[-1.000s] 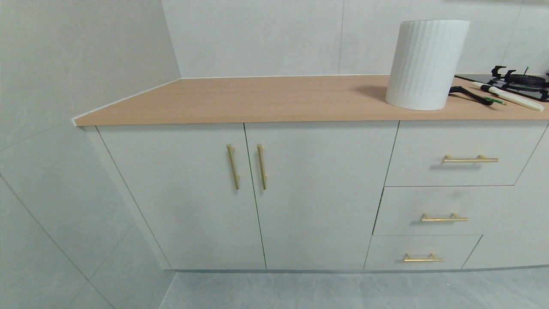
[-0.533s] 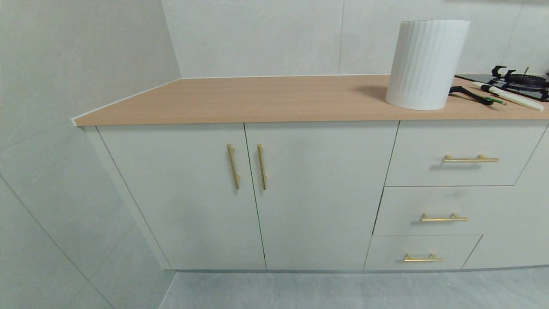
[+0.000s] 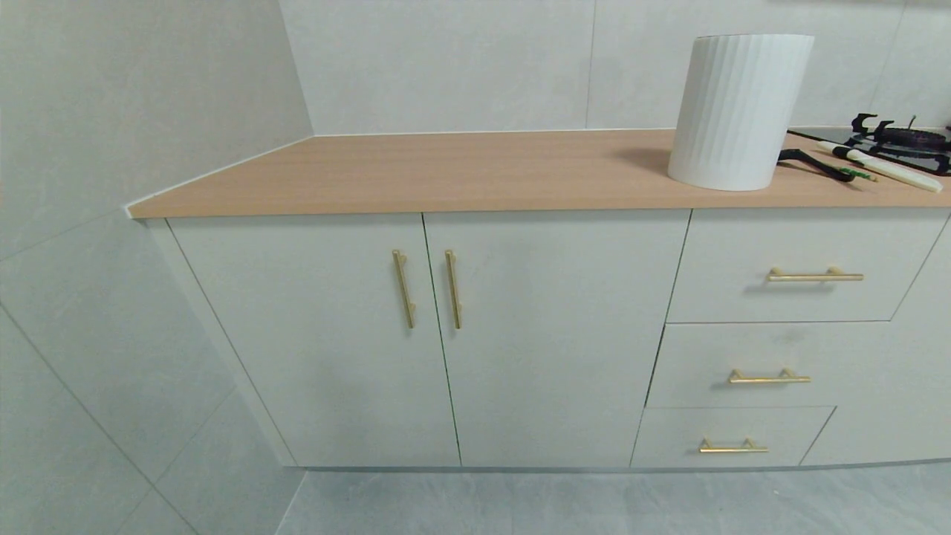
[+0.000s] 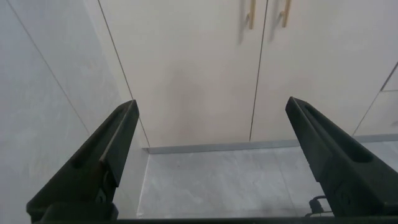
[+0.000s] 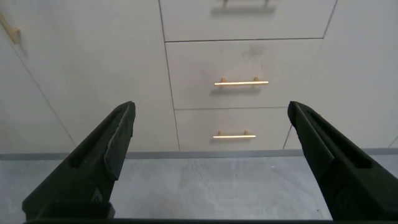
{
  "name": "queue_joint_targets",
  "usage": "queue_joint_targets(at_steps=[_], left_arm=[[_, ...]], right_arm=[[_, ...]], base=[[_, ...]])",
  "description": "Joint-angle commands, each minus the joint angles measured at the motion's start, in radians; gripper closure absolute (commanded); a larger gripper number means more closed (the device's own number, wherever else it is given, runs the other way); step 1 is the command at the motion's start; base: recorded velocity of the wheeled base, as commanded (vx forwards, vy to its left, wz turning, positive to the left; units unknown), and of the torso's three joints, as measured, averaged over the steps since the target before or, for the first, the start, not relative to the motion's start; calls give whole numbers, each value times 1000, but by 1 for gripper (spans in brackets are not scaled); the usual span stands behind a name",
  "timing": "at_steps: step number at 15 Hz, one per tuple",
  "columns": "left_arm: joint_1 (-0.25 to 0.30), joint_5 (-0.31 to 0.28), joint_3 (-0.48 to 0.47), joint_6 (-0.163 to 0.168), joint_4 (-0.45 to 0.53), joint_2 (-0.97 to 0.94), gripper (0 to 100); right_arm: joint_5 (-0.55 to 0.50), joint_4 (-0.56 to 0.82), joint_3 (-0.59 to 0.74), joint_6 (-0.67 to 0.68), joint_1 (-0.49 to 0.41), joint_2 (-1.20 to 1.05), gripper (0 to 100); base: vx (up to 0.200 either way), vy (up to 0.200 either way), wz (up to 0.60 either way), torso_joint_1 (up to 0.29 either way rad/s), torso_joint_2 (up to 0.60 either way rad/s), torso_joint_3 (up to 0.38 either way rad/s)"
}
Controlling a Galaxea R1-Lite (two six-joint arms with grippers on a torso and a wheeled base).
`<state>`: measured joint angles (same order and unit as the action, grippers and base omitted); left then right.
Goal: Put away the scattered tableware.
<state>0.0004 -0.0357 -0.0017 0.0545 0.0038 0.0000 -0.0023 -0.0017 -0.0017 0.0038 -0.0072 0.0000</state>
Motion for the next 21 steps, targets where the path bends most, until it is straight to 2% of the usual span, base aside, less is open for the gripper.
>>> queue_joint_targets(at_steps=[1, 5, 8, 16, 21], left_arm=[[0, -3, 2, -1, 1, 2, 0], [0, 0, 0, -5, 2, 2, 0], [0, 0, 0, -41, 1, 2, 0], [0, 2, 0, -41, 1, 2, 0], [0, 2, 0, -42, 1, 0, 0]], right_arm=[[2, 5, 2, -1, 1, 3, 0], [5, 3, 2, 2, 1, 3, 0], [4, 3, 2, 4, 1, 2, 0], [16, 3, 2, -1, 1, 3, 0], [16, 3, 2, -1, 1, 3, 0]], base=[[0, 0, 0, 0, 0, 0], [0, 0, 0, 0, 0, 0], [0, 0, 0, 0, 0, 0], [0, 0, 0, 0, 0, 0], [0, -200, 0, 4, 2, 0]])
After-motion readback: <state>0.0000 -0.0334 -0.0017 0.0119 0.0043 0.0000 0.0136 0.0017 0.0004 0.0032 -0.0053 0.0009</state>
